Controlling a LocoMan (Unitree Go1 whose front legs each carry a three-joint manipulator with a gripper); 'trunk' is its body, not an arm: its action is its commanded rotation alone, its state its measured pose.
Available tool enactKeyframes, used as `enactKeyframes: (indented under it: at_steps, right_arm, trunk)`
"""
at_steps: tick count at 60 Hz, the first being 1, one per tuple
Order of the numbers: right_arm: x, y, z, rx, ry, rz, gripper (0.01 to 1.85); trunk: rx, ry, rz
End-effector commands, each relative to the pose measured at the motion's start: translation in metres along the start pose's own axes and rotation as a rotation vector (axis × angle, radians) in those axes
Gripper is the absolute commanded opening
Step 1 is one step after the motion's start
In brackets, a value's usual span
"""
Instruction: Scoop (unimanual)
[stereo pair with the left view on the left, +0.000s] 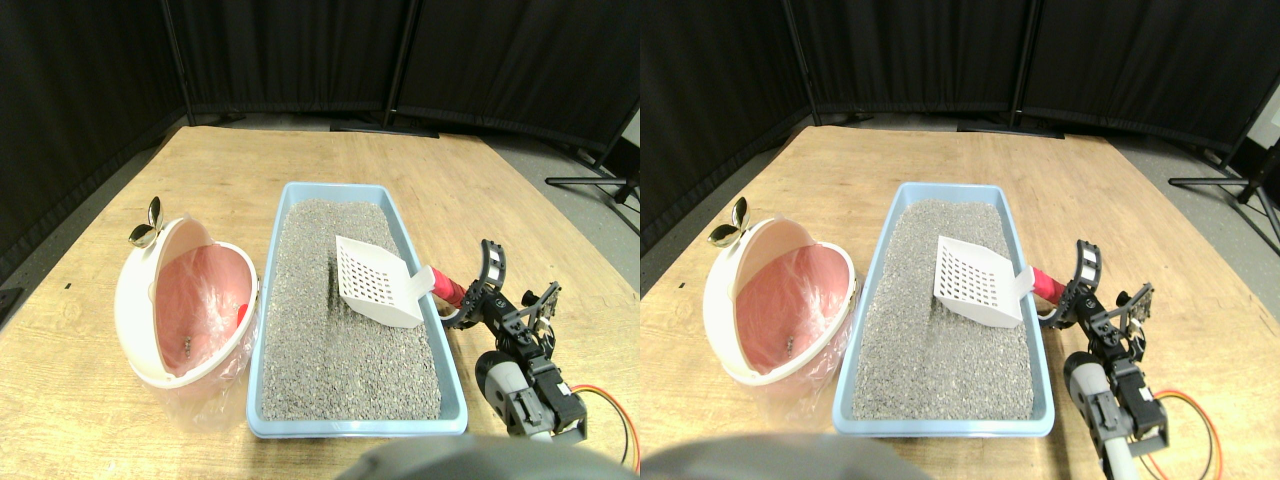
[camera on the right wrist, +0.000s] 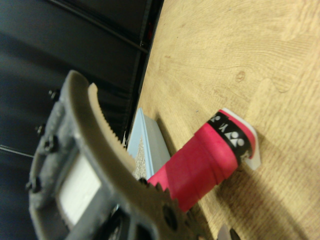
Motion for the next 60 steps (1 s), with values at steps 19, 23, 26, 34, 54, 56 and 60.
enactKeyframes:
  at_steps: [19,23,26,34,54,56,60]
  right_arm:
    - [-0.018,0.008,0.016,0.002,-0.036,0.067,1.25]
    - [-0.023,0.009,0.018,0.008,-0.060,0.080,1.16]
    - [-0.028,0.009,0.018,-0.027,-0.112,0.113,0.93]
    - [-0.036,0.009,0.018,-0.043,-0.188,0.119,0.48]
    - [-0.056,0.004,0.017,-0.132,-0.307,0.179,0.05]
    - [-0.058,0.003,0.017,-0.154,-0.311,0.174,0.05]
    - [-0.065,0.003,0.016,-0.193,-0.316,0.151,0.05]
  trunk:
    - [-0.023,-0.009,-0.007]
    - [-0.023,-0.009,-0.007]
    - [-0.024,-0.009,-0.010]
    - [-0.020,-0.007,-0.019]
    - [-0.004,-0.001,-0.049]
    - [-0.004,-0.001,-0.049]
    - [-0.001,0.002,-0.054]
